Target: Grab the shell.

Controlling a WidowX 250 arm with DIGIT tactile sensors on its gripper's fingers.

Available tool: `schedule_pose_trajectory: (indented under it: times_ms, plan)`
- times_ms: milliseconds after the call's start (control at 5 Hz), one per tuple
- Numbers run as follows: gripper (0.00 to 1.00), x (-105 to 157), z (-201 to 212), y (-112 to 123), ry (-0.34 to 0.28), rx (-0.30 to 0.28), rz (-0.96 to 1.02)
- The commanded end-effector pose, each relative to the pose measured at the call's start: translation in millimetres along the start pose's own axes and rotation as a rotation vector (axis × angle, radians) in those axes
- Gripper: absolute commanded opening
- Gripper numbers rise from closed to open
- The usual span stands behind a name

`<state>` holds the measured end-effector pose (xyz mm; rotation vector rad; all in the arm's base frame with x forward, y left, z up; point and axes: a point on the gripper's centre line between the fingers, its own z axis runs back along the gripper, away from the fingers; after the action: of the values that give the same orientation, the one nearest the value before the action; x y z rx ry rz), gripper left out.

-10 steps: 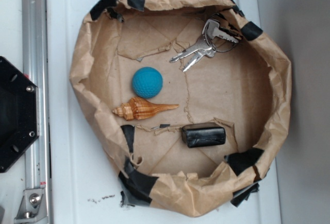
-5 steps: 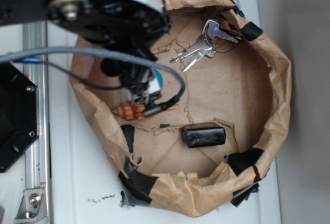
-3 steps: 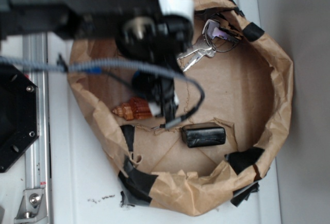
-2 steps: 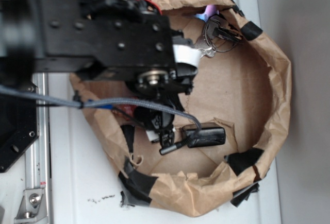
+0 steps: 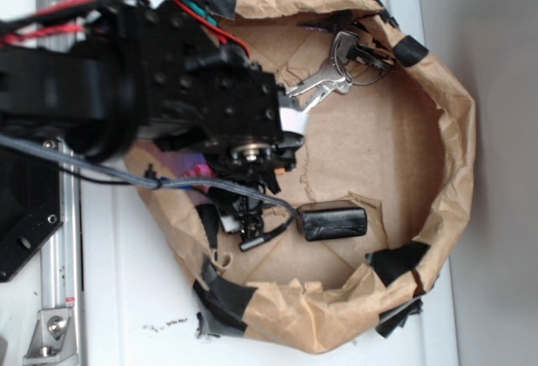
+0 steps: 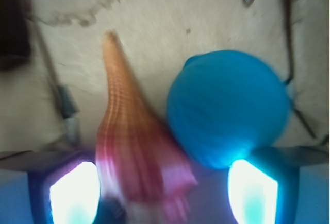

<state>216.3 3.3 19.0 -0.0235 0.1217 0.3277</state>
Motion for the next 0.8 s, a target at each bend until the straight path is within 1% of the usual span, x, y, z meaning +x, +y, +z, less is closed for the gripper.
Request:
schedule_pose_trajectory:
  times_ms: [0,200,400,600]
  plan:
    - [0.00,11.2,-12.6,-3.5,-0.059,0.033,0.002]
    - [0.00,30.7,10.7,-5.2,-0.145,0.035,-0.018]
    - [0.00,48.0,45.1,-3.1,-0.241,0.023,-0.126]
    - [0.00,51.7,90.0,-0.6,-0.278,-0.007,-0.207]
